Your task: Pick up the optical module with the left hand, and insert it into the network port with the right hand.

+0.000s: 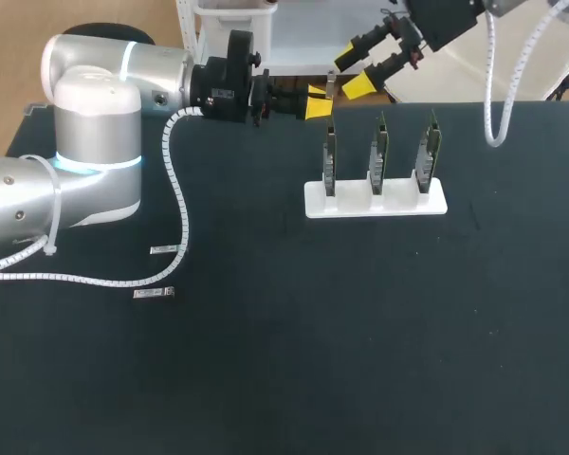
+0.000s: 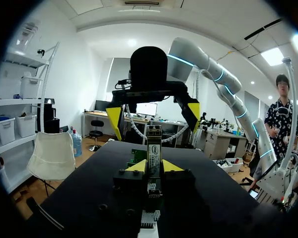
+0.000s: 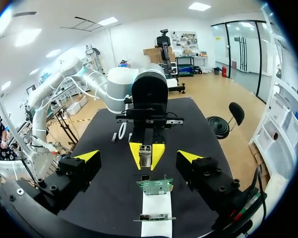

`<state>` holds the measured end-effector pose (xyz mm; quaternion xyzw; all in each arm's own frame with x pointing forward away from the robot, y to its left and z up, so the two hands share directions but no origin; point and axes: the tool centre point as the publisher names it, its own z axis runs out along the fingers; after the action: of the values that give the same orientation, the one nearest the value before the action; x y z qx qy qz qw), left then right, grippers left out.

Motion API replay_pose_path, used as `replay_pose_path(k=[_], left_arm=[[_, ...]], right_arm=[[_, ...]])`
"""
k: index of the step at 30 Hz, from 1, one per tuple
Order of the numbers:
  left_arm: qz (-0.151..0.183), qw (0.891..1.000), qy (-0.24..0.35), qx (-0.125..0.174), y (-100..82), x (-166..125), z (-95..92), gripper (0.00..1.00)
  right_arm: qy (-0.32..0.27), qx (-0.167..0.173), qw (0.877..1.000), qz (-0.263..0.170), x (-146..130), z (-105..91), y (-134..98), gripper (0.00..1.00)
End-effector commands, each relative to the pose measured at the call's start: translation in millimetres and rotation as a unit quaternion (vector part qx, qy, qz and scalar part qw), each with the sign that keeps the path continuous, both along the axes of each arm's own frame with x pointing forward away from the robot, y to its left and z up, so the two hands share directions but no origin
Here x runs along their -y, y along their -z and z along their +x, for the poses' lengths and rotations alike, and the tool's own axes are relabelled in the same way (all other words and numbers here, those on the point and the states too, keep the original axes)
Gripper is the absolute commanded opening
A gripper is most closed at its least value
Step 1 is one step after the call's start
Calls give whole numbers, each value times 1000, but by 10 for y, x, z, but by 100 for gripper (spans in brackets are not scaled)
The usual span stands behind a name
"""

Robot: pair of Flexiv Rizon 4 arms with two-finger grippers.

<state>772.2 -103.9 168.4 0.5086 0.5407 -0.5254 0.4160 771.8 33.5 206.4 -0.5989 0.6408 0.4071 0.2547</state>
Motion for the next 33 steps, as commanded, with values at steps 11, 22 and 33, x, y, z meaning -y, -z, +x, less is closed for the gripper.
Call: replay_pose_path(k=[11, 22, 33], left_arm=[[-1, 1000, 0, 1, 8, -1, 3, 0], [-1, 1000, 0, 1, 8, -1, 3, 0], [-1, 1000, 0, 1, 8, -1, 3, 0]], right_arm=[[15, -5, 1000, -2, -114, 60, 26, 100], [13, -5, 1000, -4, -168, 70, 41, 100], [13, -2, 1000, -5, -176, 62, 45, 0]])
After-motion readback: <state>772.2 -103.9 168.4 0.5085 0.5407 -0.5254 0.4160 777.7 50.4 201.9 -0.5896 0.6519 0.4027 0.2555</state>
